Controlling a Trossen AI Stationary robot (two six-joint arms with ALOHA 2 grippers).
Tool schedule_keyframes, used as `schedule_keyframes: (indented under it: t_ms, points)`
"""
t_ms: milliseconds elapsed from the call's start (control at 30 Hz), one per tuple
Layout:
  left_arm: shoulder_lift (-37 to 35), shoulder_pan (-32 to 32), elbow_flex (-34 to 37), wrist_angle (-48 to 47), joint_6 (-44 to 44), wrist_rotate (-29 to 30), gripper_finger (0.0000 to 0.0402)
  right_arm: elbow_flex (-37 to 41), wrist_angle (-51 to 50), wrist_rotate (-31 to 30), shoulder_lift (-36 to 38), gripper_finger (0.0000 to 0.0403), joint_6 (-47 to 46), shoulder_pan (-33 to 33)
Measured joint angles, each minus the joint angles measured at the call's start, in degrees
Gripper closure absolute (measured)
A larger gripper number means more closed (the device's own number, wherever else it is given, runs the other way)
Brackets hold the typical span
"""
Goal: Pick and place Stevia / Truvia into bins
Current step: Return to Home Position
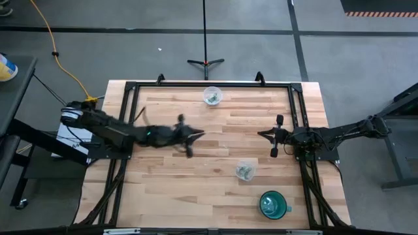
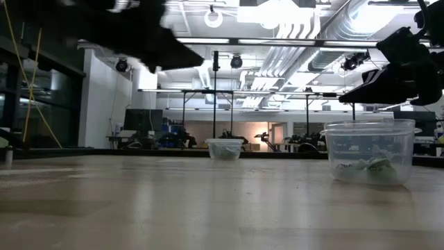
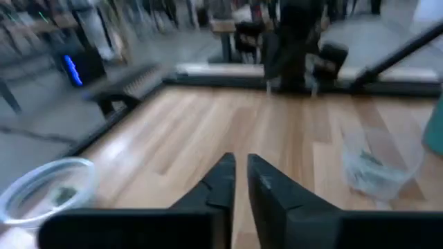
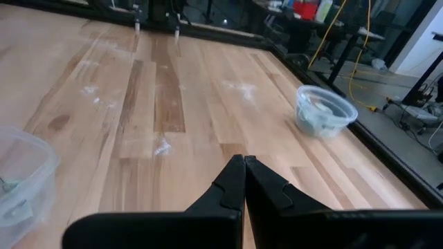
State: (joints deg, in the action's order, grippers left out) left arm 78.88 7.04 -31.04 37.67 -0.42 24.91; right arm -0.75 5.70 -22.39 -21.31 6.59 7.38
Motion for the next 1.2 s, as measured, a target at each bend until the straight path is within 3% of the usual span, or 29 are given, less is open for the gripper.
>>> schedule_keyframes:
  t_ms: [133,267,367,533,667,833,967,1200]
  points:
    - [-7.39,3.68,12.87,12.66,0.03,3.91,0.0363,0.0,2.93,0.26,0.03,0.0402,2.04,0.0]
    - [-20.32,2.02,20.62,13.89,0.02,-0.17,0.038,-0.02,4.96,0.76,0.14,0.0402,2.7,0.0]
    - [-32.7,1.64,23.4,5.49,-0.3,-3.6,0.0374,-0.02,5.46,1.43,0.14,0.0402,2.19,0.0]
    - [-50.3,1.67,24.17,-14.03,-2.6,-3.97,0.0348,-0.02,5.61,1.42,0.4,0.0402,1.33,0.0]
    - [-58.75,1.65,24.19,-25.58,-2.62,-4.27,0.0374,-0.02,7.4,2.91,1.14,0.0402,0.12,0.0]
    - [-63.67,1.6,25.05,-27.69,0.99,-5.29,0.0378,0.17,8.51,10.95,1.93,0.0402,-5.18,0.0]
    - [-65.37,1.61,26.15,-29.04,0.21,-6.12,0.035,0.17,15.31,20.69,1.94,0.0403,-3.79,0.02]
    - [-66.91,1.66,30.22,-28.3,-1.26,-8.32,0.038,0.17,14.2,20.96,1.93,0.0403,-6.94,0.0]
